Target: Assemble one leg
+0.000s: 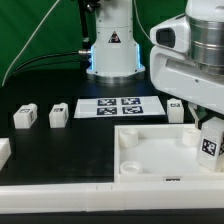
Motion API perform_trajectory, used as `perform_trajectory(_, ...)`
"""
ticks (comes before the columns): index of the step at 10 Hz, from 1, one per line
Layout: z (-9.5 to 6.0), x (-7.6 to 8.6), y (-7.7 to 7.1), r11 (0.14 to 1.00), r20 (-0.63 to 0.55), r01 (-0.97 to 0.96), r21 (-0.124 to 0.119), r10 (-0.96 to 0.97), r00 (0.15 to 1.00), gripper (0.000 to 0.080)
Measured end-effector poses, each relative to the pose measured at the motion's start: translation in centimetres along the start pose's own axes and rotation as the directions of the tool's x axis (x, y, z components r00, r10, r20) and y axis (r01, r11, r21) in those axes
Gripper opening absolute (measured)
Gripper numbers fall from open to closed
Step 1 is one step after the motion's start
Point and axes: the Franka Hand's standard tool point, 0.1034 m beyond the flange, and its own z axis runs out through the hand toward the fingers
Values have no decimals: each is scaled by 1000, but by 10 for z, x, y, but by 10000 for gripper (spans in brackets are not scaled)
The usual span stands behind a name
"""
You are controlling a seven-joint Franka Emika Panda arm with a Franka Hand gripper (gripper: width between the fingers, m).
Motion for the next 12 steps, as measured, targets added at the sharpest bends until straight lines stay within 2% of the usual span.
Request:
perform_trajectory(3, 0, 1, -1, 966, 8, -259, 23, 258, 966, 292)
perform_trajectory(6, 0, 1, -1, 963, 11, -268, 25, 268, 963, 301)
perform_trajectory(7, 0, 1, -2, 963, 12, -267, 25, 266, 964, 470)
perform_trajectory(8, 0, 1, -2, 971, 11, -239, 25, 238, 971, 470)
perform_trajectory(9, 1, 1, -1, 980, 10, -198, 24, 198, 980, 619)
perform_trajectory(10, 1, 2, 0, 986, 10, -167, 22, 166, 986, 640)
perform_trajectory(12, 0, 2, 2, 998, 10, 66, 9, -66, 998, 647)
